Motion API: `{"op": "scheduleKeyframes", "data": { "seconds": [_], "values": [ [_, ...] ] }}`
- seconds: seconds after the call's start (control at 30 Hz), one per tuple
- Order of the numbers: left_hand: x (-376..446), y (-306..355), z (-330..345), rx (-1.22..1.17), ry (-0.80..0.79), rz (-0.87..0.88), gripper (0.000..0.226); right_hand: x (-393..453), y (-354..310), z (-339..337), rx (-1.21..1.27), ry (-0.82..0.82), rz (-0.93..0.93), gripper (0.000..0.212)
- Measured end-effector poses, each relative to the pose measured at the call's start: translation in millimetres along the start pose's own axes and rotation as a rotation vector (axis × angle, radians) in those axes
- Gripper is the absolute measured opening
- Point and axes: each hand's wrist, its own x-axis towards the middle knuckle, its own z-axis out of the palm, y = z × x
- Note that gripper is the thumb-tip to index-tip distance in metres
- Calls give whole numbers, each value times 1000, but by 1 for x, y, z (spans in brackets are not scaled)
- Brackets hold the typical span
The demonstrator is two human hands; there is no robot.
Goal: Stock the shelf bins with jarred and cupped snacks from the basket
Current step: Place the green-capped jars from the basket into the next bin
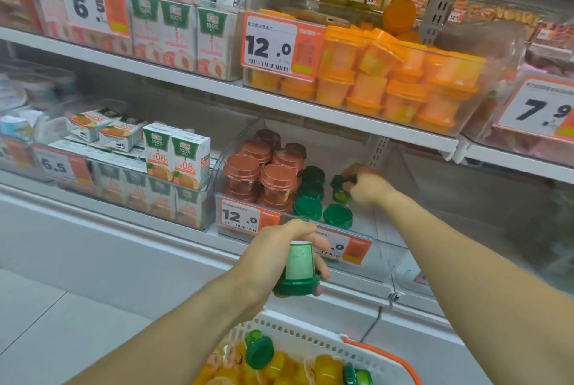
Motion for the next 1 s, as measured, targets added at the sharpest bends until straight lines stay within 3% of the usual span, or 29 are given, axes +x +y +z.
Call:
{"op": "scheduleKeyframes", "data": {
  "seconds": [0.23, 0.4, 0.77, 0.9, 1.0],
  "values": [
    [6, -1, -9, 50, 104, -87, 33, 16, 2, 19, -68, -131, 13, 38],
    [9, -1, -8, 44, 120, -128, 32, 14, -2, 20, -67, -109, -1, 24],
    [-8, 5, 2, -202, 168, -118, 34, -3, -3, 3, -123, -148, -53, 38],
    [-11, 8, 7, -307, 154, -88, 35, -36, -16, -15, 41, 18, -180, 24],
    [-9, 10, 11, -389, 187, -83, 38, -85, -42, -30, 384, -55, -318, 14]
  ]
}}
